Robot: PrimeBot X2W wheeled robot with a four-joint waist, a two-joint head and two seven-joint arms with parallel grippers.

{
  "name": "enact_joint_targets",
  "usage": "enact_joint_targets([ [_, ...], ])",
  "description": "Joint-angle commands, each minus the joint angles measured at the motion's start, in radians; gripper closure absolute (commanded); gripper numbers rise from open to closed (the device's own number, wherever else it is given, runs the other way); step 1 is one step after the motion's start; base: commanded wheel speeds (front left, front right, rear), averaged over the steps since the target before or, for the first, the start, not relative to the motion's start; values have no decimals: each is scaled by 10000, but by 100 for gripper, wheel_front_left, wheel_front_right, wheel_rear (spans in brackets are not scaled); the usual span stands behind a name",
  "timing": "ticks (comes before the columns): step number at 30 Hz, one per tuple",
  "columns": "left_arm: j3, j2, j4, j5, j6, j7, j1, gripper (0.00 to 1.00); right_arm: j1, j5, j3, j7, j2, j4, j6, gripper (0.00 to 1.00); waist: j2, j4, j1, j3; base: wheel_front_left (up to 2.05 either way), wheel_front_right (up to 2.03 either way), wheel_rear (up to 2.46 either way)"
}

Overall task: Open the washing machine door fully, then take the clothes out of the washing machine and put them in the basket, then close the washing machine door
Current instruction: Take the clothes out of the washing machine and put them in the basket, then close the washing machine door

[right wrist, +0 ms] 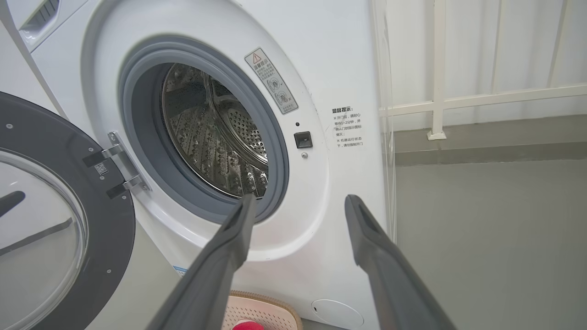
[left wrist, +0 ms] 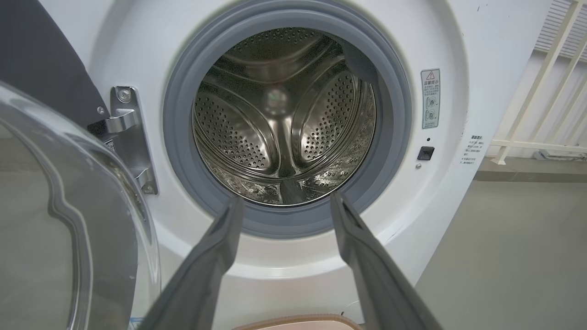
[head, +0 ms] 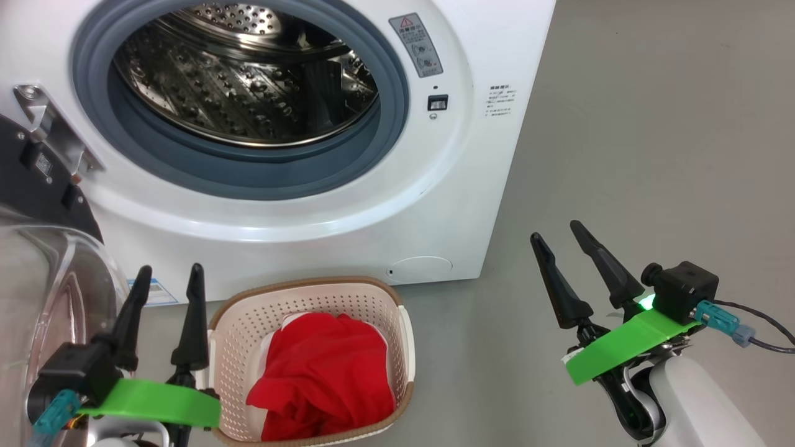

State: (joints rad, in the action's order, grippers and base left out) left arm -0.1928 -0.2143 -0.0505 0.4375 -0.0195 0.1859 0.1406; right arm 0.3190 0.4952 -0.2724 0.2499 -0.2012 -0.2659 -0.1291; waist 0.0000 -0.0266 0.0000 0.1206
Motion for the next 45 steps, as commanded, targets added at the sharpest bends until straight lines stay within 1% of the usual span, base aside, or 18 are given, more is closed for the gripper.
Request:
enact_joint_targets([
  [1, 405, -245, 390, 122, -103, -11, 53, 0, -82, -57, -119, 119, -45, 272, -16, 0, 0, 13, 0, -33, 0, 0, 0],
  [10, 454, -233, 1122, 185, -379, -104, -403, 0, -155, -88, -46, 119, -111, 330, -16, 0, 0, 50, 0, -104, 0, 0, 0],
  [45, 263, -374, 775, 80, -551, 164, -391, 0, -169, -79, -36, 119, -121, 320, -16, 0, 0, 28, 0, -68, 0, 0, 0],
])
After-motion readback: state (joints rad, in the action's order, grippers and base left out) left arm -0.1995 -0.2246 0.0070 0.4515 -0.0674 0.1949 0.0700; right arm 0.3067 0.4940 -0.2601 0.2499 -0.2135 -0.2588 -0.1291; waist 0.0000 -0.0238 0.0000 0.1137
